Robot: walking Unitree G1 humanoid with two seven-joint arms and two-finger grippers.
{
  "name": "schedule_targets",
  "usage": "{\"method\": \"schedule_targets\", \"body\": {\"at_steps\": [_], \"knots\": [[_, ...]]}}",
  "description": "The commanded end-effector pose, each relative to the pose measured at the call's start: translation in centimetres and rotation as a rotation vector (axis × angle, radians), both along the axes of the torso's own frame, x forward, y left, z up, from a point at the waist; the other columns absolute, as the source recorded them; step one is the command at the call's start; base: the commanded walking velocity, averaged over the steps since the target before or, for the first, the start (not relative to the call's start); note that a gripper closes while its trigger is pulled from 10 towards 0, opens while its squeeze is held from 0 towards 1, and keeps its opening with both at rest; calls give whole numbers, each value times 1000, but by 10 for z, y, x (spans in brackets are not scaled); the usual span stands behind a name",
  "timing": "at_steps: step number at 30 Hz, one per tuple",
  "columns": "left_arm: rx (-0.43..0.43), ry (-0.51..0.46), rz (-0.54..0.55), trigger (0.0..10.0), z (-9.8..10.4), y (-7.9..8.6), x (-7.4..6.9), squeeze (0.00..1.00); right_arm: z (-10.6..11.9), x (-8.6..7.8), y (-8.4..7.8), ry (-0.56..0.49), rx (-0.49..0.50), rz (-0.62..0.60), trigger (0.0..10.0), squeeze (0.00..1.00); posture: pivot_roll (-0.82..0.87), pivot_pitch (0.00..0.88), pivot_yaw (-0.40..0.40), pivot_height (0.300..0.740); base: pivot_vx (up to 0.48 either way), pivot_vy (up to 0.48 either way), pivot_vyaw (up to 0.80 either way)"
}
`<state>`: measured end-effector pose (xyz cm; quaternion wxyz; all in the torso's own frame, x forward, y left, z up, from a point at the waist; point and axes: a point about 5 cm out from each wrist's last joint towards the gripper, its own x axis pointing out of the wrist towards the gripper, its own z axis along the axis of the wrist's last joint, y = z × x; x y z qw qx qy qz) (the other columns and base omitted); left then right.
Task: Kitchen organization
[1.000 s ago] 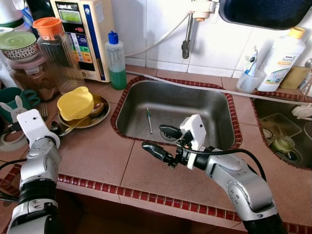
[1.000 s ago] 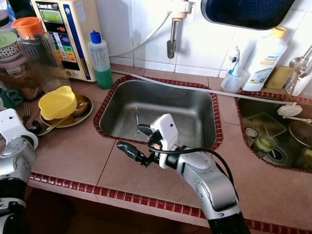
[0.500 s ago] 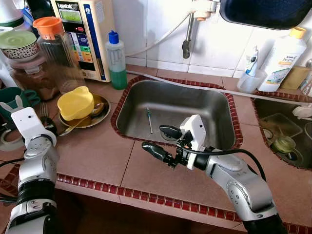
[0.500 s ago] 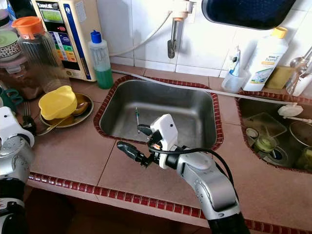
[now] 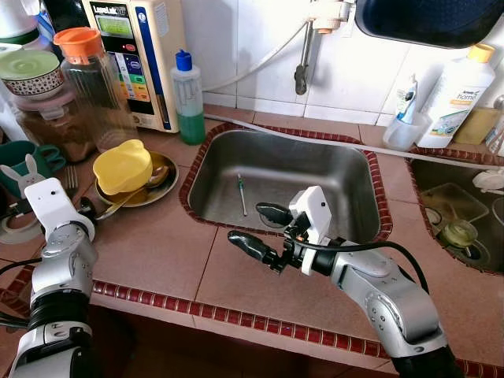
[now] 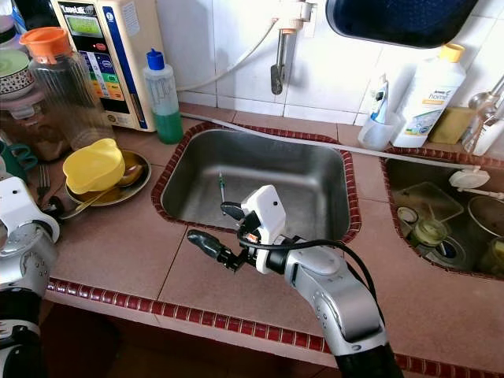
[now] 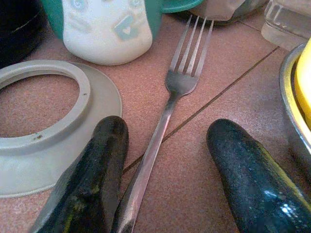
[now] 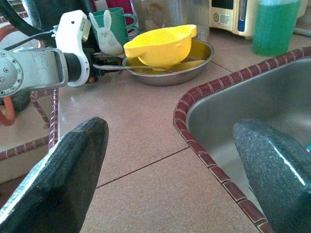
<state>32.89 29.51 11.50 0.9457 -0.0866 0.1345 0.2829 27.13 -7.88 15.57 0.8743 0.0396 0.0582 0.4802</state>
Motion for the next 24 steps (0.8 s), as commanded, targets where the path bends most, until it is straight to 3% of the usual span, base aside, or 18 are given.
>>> {"method": "schedule_targets", "body": {"at_steps": [1, 2, 9, 24], "knots": [[-52, 46, -5, 2078, -12, -3, -3, 0, 2, -1, -1, -9, -1, -5, 10000, 0, 72, 36, 17, 740, 0, 0, 0], [-68, 42, -5, 0, -12, -4, -3, 0, 2, -1, -1, -9, -2, -5, 10000, 0, 72, 36, 17, 740, 0, 0, 0], [-110, 27, -7, 0, -13, -6, -3, 0, 2, -1, -2, -8, -3, -4, 10000, 0, 75, 37, 14, 740, 0, 0, 0], [-58, 43, 13, 0, -10, -3, -5, 0, 1, -7, 2, 13, 3, 62, 10000, 0, 76, 36, 13, 740, 0, 0, 0]]}}
